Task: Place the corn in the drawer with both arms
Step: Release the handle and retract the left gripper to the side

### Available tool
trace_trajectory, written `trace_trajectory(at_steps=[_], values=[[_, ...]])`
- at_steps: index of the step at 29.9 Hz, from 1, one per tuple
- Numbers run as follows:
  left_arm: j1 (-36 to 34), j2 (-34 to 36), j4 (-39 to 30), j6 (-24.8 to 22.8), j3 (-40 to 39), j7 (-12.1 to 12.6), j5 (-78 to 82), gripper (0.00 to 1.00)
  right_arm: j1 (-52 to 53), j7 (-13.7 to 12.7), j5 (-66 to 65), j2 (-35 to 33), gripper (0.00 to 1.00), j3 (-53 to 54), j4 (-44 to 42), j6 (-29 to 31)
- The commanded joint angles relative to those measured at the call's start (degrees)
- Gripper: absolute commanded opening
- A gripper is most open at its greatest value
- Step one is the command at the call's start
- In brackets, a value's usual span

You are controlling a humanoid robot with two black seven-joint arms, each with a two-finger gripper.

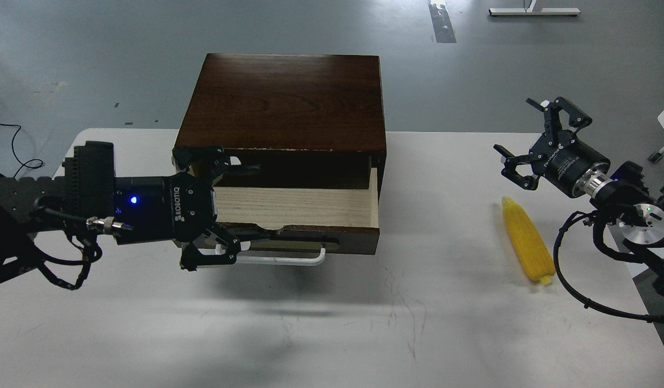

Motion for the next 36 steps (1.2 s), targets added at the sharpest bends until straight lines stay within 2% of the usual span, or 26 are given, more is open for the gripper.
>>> trace_trajectory(at_steps=[1, 5, 9, 13, 16, 17, 19, 20, 21, 23, 25, 27, 29, 31, 33, 35, 36], values=[[-1.2, 0.7, 1.7, -0.1, -1.1, 0.0, 0.0, 0.98, 0.2, 0.1, -0.2, 0.0, 1.00, -0.3, 0.4, 0.2], [-1.1, -0.1, 4.2, 0.3, -3.0, 0.0, -24.0, 0.98, 0.3, 0.1, -2.3, 0.0, 1.00, -0.3, 0.7, 0.2], [-0.9, -4.0, 11.2, 0.1, -3.3, 0.0, -60.6, 0.98, 0.5, 0.1, -4.2, -0.3, 1.00, -0.3, 1.5, 0.2], [-0.8, -5.6, 16.2, -0.2, -3.4, 0.0, -83.9, 0.98, 0.5, 0.1, -4.2, -0.9, 1.00, -0.3, 2.0, 0.2], [-0.6, -8.4, 24.0, -0.4, -3.4, 0.0, -101.4, 0.98, 0.5, 0.1, -6.3, -1.1, 1.00, -0.6, 2.4, 0.2], [-0.5, -10.0, 28.0, -0.8, -3.4, 0.9, -106.1, 0.98, 0.4, 0.2, -8.1, -1.6, 1.00, -0.6, 2.5, 0.2], [-0.4, -11.5, 31.9, -2.0, -3.4, 3.1, -109.8, 0.98, 0.4, 0.2, -9.7, -2.3, 1.00, -0.5, 2.5, 0.2], [0.0, -12.6, 35.3, -4.3, -3.4, 5.5, -113.2, 0.98, 0.4, 0.3, -11.0, -2.8, 1.00, -0.5, 2.8, 0.2], [0.2, -13.1, 36.9, -5.6, -3.4, 6.6, -115.0, 0.98, 0.5, 0.4, -11.4, -3.1, 1.00, -0.5, 2.9, 0.2], [1.5, -13.7, 41.2, -12.8, -3.5, 10.1, -122.1, 0.98, 0.6, 0.6, -13.9, -4.3, 1.00, -0.5, 3.5, 0.2], [2.1, -13.7, 42.3, -17.3, -3.5, 11.4, -124.6, 0.98, 0.7, 0.8, -16.1, -5.2, 1.00, -0.5, 4.0, 0.2], [3.0, -13.8, 43.6, -21.6, -3.5, 11.9, -126.1, 0.98, 0.8, 1.7, -21.1, -7.0, 1.00, -0.4, 5.8, 0.0], [4.0, -14.3, 45.4, -23.1, -3.5, 11.9, -126.4, 0.98, 1.1, 4.3, -27.4, -10.8, 1.00, -0.4, 9.0, -0.2], [4.4, -14.5, 47.0, -24.6, -3.5, 11.9, -126.4, 0.98, 1.5, 5.1, -31.4, -13.6, 1.00, -0.4, 11.5, -0.4], [5.0, -14.5, 47.7, -26.4, -3.5, 11.8, -126.4, 0.98, 1.7, 5.1, -34.3, -15.5, 1.00, -0.5, 12.6, -0.6], [5.7, -14.5, 48.5, -28.4, -3.5, 11.5, -126.4, 0.98, 1.6, 5.1, -42.2, -17.4, 1.00, -0.6, 13.8, -1.9], [6.2, -14.5, 48.7, -28.8, -3.5, 11.3, -126.4, 0.98, 1.3, 5.1, -51.0, -18.1, 1.00, -0.9, 14.2, -3.7]])
